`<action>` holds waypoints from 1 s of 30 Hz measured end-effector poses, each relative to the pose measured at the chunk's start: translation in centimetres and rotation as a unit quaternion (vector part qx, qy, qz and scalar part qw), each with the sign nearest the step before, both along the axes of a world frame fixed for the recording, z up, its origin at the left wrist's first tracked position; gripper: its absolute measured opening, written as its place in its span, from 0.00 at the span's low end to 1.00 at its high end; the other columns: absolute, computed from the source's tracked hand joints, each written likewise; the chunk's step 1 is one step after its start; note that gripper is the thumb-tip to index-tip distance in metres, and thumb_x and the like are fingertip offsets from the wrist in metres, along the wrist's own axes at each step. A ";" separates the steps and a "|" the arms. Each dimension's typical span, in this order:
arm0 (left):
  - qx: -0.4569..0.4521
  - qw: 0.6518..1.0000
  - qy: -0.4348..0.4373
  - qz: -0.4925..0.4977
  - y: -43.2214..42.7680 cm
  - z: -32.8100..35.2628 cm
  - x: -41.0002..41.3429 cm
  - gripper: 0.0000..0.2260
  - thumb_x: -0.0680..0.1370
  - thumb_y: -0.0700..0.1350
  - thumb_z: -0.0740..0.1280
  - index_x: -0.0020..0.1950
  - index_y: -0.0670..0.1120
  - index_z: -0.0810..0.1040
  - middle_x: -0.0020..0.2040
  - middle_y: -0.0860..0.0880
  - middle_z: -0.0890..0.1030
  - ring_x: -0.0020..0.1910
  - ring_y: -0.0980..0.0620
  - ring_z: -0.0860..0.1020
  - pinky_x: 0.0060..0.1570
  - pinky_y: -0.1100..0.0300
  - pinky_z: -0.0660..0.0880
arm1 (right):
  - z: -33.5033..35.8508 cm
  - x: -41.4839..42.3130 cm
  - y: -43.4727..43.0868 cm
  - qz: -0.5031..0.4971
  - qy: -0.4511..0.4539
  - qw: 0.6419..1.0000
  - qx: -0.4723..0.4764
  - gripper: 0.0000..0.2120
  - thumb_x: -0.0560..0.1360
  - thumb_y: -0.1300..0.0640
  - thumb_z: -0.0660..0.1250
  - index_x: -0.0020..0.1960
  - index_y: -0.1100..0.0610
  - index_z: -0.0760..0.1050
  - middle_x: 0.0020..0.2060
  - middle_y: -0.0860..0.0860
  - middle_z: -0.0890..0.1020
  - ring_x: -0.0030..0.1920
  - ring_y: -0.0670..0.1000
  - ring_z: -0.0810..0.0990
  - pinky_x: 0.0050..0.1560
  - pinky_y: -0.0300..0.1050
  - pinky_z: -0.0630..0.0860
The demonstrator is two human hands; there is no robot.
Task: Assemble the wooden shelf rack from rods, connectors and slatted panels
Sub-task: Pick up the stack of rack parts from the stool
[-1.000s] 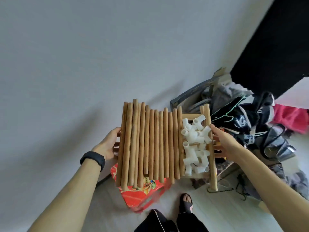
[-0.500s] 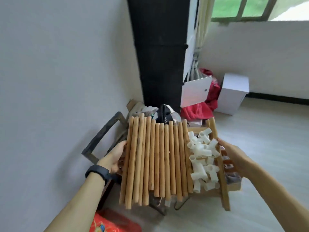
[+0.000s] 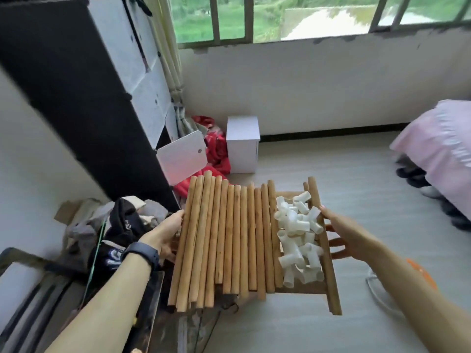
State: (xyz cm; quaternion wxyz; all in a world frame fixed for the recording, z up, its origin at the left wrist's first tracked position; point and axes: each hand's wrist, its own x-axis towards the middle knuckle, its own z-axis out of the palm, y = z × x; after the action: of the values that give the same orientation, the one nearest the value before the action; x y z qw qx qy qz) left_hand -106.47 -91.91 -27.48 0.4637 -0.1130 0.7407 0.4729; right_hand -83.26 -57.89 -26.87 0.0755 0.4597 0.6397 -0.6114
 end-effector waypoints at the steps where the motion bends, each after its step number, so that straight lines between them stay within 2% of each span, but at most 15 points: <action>1: 0.009 1.000 -0.012 -0.018 2.7 0.1 -0.5 0.31 0.76 0.70 0.61 0.34 0.45 0.86 0.39 0.43 0.86 0.40 0.42 0.85 0.41 0.47 0.80 | -0.2 0.5 1.9 -0.013 0.000 1.000 -0.004 0.27 0.80 0.31 0.56 0.54 0.51 0.81 0.53 0.52 0.86 0.49 0.59 0.87 0.42 0.53 0.83; 3: 0.013 0.999 -0.015 -0.049 8.1 0.2 -1.4 0.30 0.76 0.70 0.62 0.30 0.47 0.84 0.34 0.46 0.83 0.31 0.47 0.83 0.34 0.53 0.80 | -0.7 1.3 5.6 -0.038 0.000 0.999 -0.009 0.27 0.80 0.31 0.55 0.56 0.52 0.81 0.53 0.52 0.86 0.49 0.60 0.87 0.42 0.55 0.83; 5: -0.010 0.996 0.012 -0.092 13.6 0.3 -2.7 0.29 0.74 0.71 0.61 0.28 0.49 0.82 0.33 0.48 0.82 0.32 0.48 0.81 0.35 0.54 0.80 | -1.0 1.6 9.5 -0.069 -0.003 0.998 -0.009 0.28 0.80 0.32 0.56 0.56 0.53 0.81 0.52 0.52 0.86 0.49 0.61 0.86 0.42 0.56 0.83; 6: -0.016 0.994 0.019 -0.109 16.3 0.2 -3.4 0.28 0.73 0.72 0.62 0.30 0.49 0.81 0.33 0.47 0.81 0.35 0.47 0.80 0.39 0.53 0.80 | -1.2 1.6 11.5 -0.083 -0.006 0.996 -0.007 0.27 0.80 0.32 0.56 0.56 0.53 0.81 0.52 0.53 0.86 0.49 0.61 0.86 0.42 0.57 0.83; 9: -0.001 0.990 0.022 -0.142 24.8 -0.5 -6.0 0.24 0.72 0.69 0.64 0.41 0.48 0.78 0.35 0.46 0.77 0.36 0.45 0.75 0.53 0.44 0.73 | -1.3 0.9 18.2 -0.116 -0.011 0.993 -0.008 0.26 0.80 0.31 0.57 0.49 0.52 0.81 0.50 0.53 0.86 0.47 0.61 0.86 0.40 0.56 0.83; 11: -0.009 0.985 0.042 -0.167 30.6 -0.8 -7.9 0.25 0.73 0.69 0.63 0.47 0.46 0.77 0.37 0.44 0.78 0.36 0.44 0.76 0.58 0.39 0.74 | -1.1 -0.1 23.0 -0.132 -0.006 0.991 -0.006 0.26 0.79 0.31 0.58 0.45 0.51 0.80 0.49 0.53 0.87 0.44 0.60 0.87 0.39 0.55 0.83; 14: -0.019 0.981 0.039 -0.187 39.8 -0.2 -10.8 0.30 0.76 0.70 0.60 0.60 0.46 0.77 0.52 0.40 0.81 0.51 0.38 0.80 0.58 0.33 0.75 | 0.2 -1.8 30.3 -0.156 -0.008 0.988 -0.002 0.26 0.79 0.30 0.58 0.48 0.52 0.81 0.49 0.53 0.87 0.46 0.60 0.87 0.40 0.56 0.83; 16: -0.023 0.979 0.048 -0.199 45.7 0.5 -12.5 0.30 0.78 0.70 0.57 0.64 0.46 0.74 0.56 0.40 0.79 0.54 0.38 0.78 0.57 0.32 0.75 | 1.4 -2.9 35.0 -0.169 -0.006 0.986 -0.001 0.26 0.79 0.31 0.58 0.50 0.53 0.80 0.50 0.54 0.87 0.47 0.61 0.86 0.39 0.56 0.84; 20: -0.028 0.973 0.064 -0.218 57.3 2.1 -15.0 0.29 0.80 0.69 0.54 0.67 0.47 0.70 0.60 0.39 0.76 0.58 0.36 0.76 0.58 0.31 0.73 | 3.0 -4.4 44.1 -0.195 -0.004 0.981 0.010 0.26 0.80 0.32 0.58 0.49 0.54 0.80 0.50 0.55 0.86 0.49 0.62 0.86 0.41 0.56 0.84; 23: -0.037 0.972 0.063 -0.225 65.7 2.2 -16.9 0.30 0.80 0.69 0.53 0.67 0.45 0.70 0.58 0.38 0.77 0.55 0.37 0.77 0.60 0.31 0.73 | 3.0 -5.4 51.2 -0.213 -0.003 0.977 0.013 0.27 0.80 0.32 0.58 0.50 0.55 0.81 0.50 0.56 0.86 0.48 0.62 0.86 0.43 0.58 0.84; 26: -0.046 0.974 0.063 -0.214 73.9 1.2 -18.8 0.33 0.80 0.70 0.49 0.66 0.43 0.70 0.56 0.39 0.78 0.54 0.39 0.77 0.61 0.32 0.73 | 2.1 -6.6 58.6 -0.219 0.005 0.976 0.008 0.31 0.79 0.30 0.59 0.54 0.59 0.80 0.50 0.56 0.86 0.47 0.61 0.87 0.41 0.58 0.84; 30: -0.056 0.976 0.067 -0.199 84.0 -0.3 -20.5 0.34 0.81 0.69 0.47 0.70 0.44 0.70 0.57 0.38 0.78 0.56 0.38 0.77 0.61 0.31 0.73 | 1.1 -8.4 68.8 -0.228 0.004 0.974 0.013 0.30 0.79 0.31 0.58 0.57 0.57 0.81 0.47 0.55 0.87 0.46 0.61 0.87 0.40 0.57 0.84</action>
State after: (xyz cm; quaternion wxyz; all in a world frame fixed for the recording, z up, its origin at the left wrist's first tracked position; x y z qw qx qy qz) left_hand -127.02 -7.92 -27.81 0.4912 0.0426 0.8029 0.3350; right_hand -91.65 10.90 -25.77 -0.0745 0.5922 0.5265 -0.6054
